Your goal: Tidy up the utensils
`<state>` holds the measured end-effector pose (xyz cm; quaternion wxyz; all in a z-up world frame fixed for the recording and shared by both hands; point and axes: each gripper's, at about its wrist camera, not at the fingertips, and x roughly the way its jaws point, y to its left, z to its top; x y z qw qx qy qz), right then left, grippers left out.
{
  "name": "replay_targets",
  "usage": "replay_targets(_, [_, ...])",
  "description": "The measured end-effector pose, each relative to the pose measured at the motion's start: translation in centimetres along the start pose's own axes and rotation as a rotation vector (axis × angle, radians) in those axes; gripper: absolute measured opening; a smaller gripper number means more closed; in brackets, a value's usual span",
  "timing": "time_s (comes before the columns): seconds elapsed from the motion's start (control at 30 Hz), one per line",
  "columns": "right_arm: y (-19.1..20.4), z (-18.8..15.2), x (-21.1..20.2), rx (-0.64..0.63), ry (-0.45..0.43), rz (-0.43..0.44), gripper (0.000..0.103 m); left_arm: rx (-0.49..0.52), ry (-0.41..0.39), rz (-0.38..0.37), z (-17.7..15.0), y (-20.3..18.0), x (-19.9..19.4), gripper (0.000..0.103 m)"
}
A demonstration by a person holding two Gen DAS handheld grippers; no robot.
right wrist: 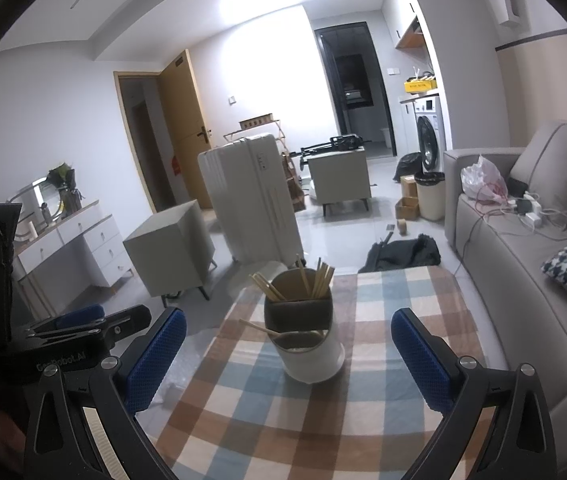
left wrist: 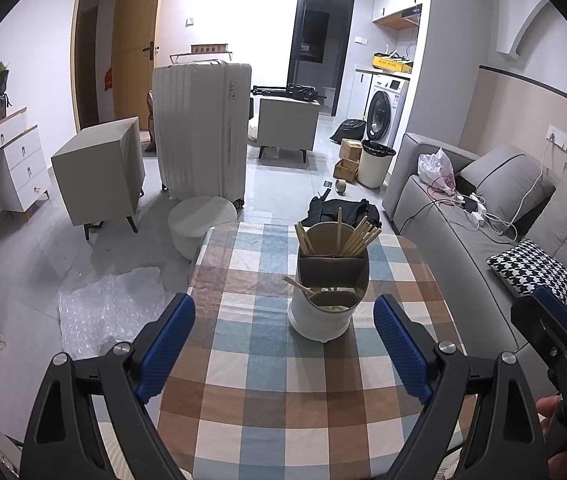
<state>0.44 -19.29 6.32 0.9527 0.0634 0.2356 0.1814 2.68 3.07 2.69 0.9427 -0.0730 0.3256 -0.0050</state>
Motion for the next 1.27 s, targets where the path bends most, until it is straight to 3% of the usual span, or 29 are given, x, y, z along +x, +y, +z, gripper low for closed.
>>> replay_targets(1.27, [0.38, -0.87, 0.94, 0.025, 0.027, -0.005, 0.103, 0.003, -0.003, 0.019, -0.41, 0.83, 0.79, 0.088])
